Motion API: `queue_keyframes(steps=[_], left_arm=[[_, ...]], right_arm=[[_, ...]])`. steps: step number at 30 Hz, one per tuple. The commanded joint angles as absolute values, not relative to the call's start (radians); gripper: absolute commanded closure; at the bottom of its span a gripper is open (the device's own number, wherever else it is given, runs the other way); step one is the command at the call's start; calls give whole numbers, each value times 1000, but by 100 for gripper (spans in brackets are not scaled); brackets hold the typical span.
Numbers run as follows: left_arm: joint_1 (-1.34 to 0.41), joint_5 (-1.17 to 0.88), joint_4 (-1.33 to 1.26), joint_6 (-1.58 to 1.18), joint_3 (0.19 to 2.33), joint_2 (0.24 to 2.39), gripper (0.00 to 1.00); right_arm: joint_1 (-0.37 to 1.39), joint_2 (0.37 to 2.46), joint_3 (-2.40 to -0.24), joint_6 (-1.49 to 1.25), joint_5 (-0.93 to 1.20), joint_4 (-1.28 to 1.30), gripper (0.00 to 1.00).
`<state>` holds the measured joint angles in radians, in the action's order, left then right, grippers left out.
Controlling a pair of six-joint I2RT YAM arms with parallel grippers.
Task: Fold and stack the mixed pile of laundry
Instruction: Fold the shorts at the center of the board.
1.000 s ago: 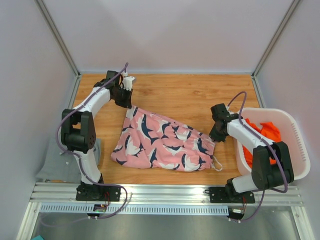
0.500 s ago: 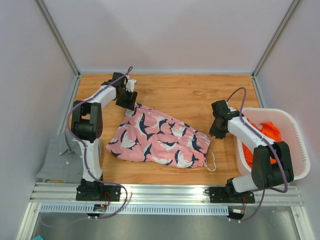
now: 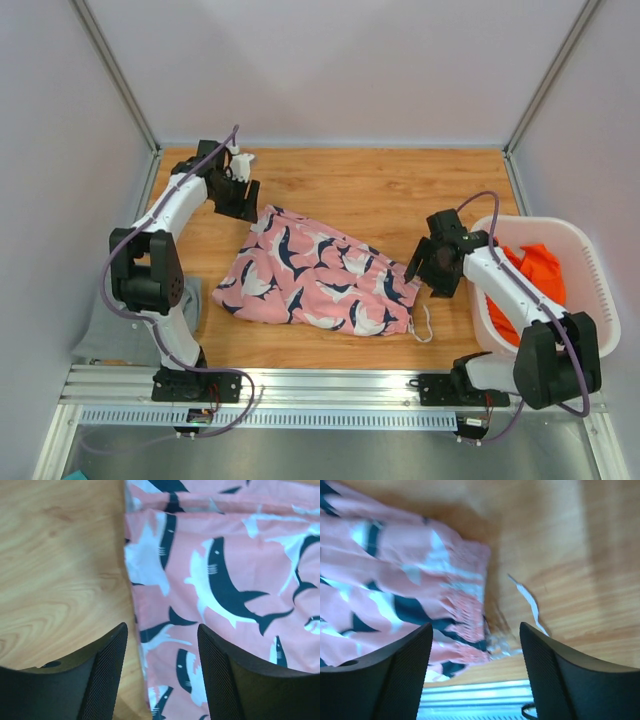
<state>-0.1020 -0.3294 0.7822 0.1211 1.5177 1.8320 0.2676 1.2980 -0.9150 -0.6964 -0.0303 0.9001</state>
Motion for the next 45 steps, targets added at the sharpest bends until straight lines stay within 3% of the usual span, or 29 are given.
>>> queue_keyframes(steps=[1,6,11,15,16,18,19,34,41,43,45], left_arm=[[-147,-380,850,150,1473,1775,34],[-186,-377,856,158,1417,1792,35],[-186,-373,848,153,1393,1815,35],[-186,-371,848,160,1388,1809,35],[-186,-371,853,163,1390,1810,35],[-186,-371,859,169,1399,1806,35],[-186,-380,891,178,1417,1798,35],[-190,-399,896,154,1376,1818,35],[-264,-426,871,118,1387,1902,35],[-294,-422,864,109,1397,1936,38],[-295,-425,856,100,1407,1957,51]], right_arm=[[278,1235,-809,-797,124,892,26],[278,1275,-692,-841,207,671,25],[279,1390,-620,-874,256,502,33],[279,1446,-586,-876,238,471,51],[278,1451,-580,-877,235,468,66],[276,1440,-583,-874,216,479,84],[279,1389,-671,-817,136,597,100],[183,1381,-1219,-459,-43,1265,100],[253,1503,-1472,-452,-113,1360,100],[334,1590,-1581,-463,-139,1379,100],[389,1644,-1649,-476,-150,1390,100]])
